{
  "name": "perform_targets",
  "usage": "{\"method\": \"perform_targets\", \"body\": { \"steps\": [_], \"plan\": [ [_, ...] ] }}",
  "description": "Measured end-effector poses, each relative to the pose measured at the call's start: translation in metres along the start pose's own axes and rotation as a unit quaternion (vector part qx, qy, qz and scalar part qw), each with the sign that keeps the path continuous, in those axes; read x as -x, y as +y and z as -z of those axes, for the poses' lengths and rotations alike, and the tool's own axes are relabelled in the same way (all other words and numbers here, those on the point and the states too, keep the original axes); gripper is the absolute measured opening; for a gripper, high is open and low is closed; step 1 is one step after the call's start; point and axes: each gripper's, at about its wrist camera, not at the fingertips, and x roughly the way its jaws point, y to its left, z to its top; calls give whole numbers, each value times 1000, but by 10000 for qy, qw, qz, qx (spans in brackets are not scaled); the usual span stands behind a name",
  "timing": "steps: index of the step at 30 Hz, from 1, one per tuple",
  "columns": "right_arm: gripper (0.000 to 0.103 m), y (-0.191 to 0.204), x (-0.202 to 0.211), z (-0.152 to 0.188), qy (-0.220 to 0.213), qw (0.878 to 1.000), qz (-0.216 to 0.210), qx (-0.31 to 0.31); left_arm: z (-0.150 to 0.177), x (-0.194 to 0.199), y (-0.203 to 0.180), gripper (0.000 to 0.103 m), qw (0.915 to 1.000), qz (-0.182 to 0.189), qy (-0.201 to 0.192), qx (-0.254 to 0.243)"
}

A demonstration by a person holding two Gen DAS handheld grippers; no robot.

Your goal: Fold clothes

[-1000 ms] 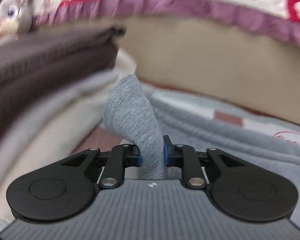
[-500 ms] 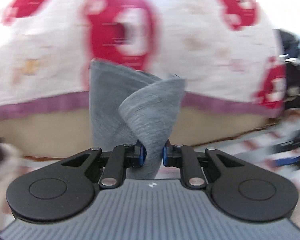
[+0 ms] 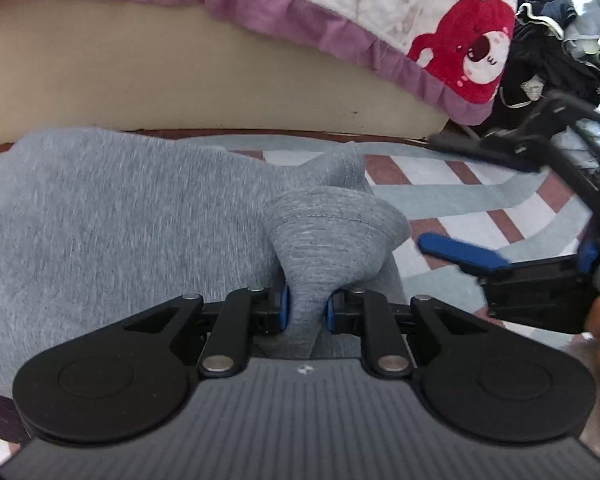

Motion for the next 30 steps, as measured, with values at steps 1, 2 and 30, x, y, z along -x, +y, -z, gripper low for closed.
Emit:
{"method": "perform_targets", "body": {
  "steps": [1, 2, 30],
  "plan": [
    [64, 0, -3, 0, 41, 10000, 69, -8, 0, 2, 1, 18, 10000, 82, 44, 10],
    [64, 2, -4, 1, 81, 9999, 143, 36, 1, 5, 0, 22, 9998, 207, 49, -29],
    [18, 58, -75, -1, 380, 9180, 1878, 3473, 26, 78, 152, 67, 9981, 286, -440, -330]
  ]
}}
